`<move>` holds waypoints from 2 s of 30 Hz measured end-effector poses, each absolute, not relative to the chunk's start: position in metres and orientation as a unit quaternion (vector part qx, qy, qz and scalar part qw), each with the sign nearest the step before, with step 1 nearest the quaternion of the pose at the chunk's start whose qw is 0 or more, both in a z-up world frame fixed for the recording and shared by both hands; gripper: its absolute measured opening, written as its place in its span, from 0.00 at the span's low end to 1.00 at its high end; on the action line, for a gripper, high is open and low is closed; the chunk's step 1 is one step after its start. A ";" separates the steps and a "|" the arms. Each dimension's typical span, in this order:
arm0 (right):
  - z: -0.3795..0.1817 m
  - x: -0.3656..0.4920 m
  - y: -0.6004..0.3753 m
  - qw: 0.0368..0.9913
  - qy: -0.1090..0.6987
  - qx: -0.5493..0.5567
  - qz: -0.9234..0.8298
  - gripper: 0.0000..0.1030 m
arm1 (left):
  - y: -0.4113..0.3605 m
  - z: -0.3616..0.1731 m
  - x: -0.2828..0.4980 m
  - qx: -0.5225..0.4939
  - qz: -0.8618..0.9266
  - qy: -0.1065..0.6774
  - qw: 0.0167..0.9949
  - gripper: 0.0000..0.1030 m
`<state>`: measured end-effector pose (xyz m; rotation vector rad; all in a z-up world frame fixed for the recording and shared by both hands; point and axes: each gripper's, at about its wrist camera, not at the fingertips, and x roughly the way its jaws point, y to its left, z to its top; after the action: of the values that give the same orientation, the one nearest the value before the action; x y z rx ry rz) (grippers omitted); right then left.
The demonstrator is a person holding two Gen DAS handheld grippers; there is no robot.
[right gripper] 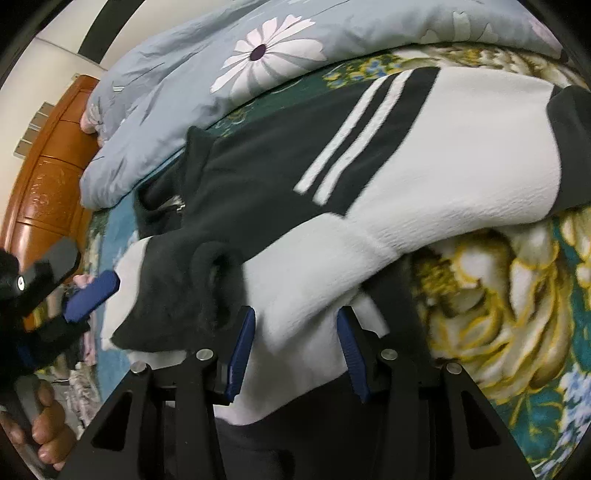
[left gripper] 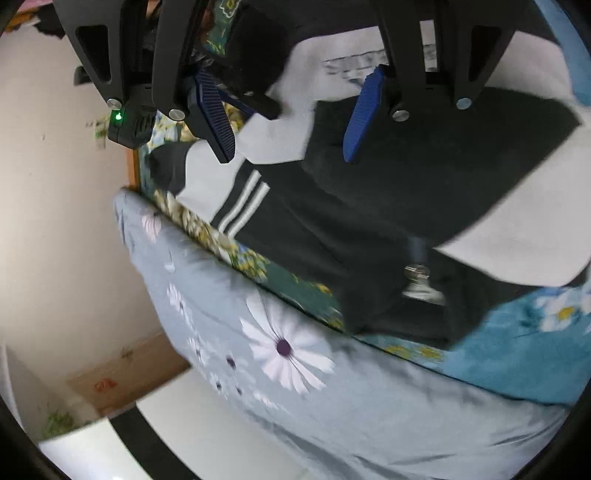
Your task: Fold clothes
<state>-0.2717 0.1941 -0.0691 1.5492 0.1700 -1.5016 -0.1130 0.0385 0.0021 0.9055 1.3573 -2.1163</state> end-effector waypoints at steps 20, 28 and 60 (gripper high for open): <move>-0.023 -0.219 0.163 0.533 0.195 0.527 -0.632 0.50 | 0.018 -0.068 0.083 0.277 -0.632 0.550 0.471 0.63; -0.060 -0.228 0.137 0.521 0.150 0.592 -0.596 0.51 | 0.021 -0.067 0.086 0.274 -0.632 0.555 0.466 0.63; -0.058 -0.309 0.123 0.464 0.123 0.572 -0.666 0.13 | 0.018 -0.076 0.061 0.333 -0.641 0.526 0.449 0.63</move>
<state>-0.3093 0.1225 -0.0576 1.4051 0.3014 -1.6361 0.0613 0.0175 -0.0761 0.8250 1.3021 -1.5846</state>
